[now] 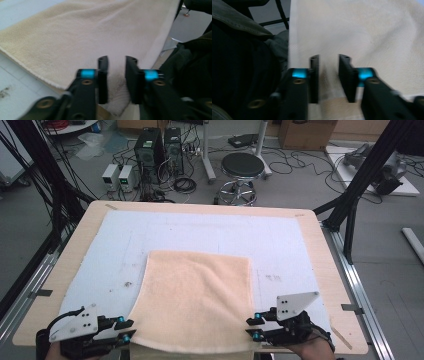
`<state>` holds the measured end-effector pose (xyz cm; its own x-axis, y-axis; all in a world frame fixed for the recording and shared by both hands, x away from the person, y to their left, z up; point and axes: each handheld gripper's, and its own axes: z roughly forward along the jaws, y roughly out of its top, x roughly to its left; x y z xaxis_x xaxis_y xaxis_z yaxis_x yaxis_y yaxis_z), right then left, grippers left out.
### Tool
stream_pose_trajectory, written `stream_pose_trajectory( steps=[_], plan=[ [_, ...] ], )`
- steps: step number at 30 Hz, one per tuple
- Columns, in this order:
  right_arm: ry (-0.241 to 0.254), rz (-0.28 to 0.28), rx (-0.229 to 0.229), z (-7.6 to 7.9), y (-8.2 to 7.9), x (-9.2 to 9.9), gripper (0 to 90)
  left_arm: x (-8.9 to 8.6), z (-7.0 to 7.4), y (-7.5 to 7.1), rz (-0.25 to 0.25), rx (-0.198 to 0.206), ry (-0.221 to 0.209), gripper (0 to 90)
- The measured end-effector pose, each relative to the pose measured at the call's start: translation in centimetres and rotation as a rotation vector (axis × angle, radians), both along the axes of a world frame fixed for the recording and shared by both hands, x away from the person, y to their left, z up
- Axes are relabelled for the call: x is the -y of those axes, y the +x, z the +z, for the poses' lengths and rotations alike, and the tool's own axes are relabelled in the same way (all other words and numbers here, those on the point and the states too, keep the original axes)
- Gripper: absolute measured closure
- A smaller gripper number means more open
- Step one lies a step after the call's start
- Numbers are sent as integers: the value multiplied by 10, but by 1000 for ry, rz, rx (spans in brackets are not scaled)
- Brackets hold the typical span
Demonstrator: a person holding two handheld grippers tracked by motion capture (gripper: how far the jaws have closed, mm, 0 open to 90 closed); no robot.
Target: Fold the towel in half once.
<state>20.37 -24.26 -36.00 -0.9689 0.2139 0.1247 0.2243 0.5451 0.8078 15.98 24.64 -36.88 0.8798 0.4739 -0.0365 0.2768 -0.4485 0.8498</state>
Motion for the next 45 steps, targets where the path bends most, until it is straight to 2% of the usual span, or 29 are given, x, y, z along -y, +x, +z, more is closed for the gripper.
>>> stream_pose_trajectory(
  steps=[3, 7, 10, 12, 14, 18, 19, 22, 24, 27, 28, 29, 30, 31, 35, 38, 40, 41, 42, 43, 45],
  plan=[
    [-2, -45, 3, -6, 6, 4, 637, 1, -3, 10, 25, 11, 17, 621],
    [-6, -121, 13, -14, 30, 4, 568, 3, -10, 35, 65, 6, 3, 559],
    [-22, -188, 42, -19, 55, 4, 513, 6, -17, 59, 107, 4, -9, 506],
    [-36, -222, 52, -22, 69, 3, 496, 8, -19, 72, 124, 3, -15, 504],
    [-50, -256, 56, -25, 88, 0, 488, 11, -21, 89, 149, 17, -5, 490],
    [-82, -295, 73, -31, 116, -5, 460, 14, -25, 123, 180, 10, 14, 467],
    [-81, -303, 66, -33, 124, -7, 455, 14, -26, 129, 193, 14, 9, 463],
    [-94, -328, 65, -37, 143, -9, 443, 15, -31, 152, 252, 9, 9, 448],
    [-95, -348, 75, -41, 157, -9, 443, 17, -35, 168, 288, 23, 18, 448],
    [-98, -386, 60, -44, 175, -7, 434, 19, -37, 187, 329, -1, 32, 457],
    [-91, -394, 53, -44, 179, -6, 427, 18, -38, 194, 324, -25, 5, 488],
    [-91, -398, 49, -44, 183, -6, 416, 18, -39, 199, 335, -31, -14, 530],
    [-91, -405, 38, -45, 188, -6, 403, 17, -39, 205, 351, -36, 7, 530],
    [-97, -408, 24, -46, 192, -6, 399, 17, -39, 212, 379, -44, 10, 516],
    [-108, -423, 20, -52, 203, -8, 381, 14, -45, 227, 432, -60, -42, 473],
    [-143, -435, -28, -64, 210, -9, 363, 14, -55, 234, 442, -101, -11, 458],
    [-164, -438, -35, -69, 212, -10, 363, 13, -62, 239, 443, -139, 19, 451],
    [-169, -436, -36, -71, 213, -12, 368, 14, -66, 241, 451, -163, 7, 444],
    [-178, -434, -36, -73, 214, -12, 372, 13, -68, 244, 446, -181, 22, 437],
    [-191, -430, -34, -76, 215, -13, 379, 15, -71, 245, 444, -190, 25, 435],
    [-174, -432, -57, -78, 218, -11, 417, 19, -73, 248, 433, -190, 41, 444]
  ],
)
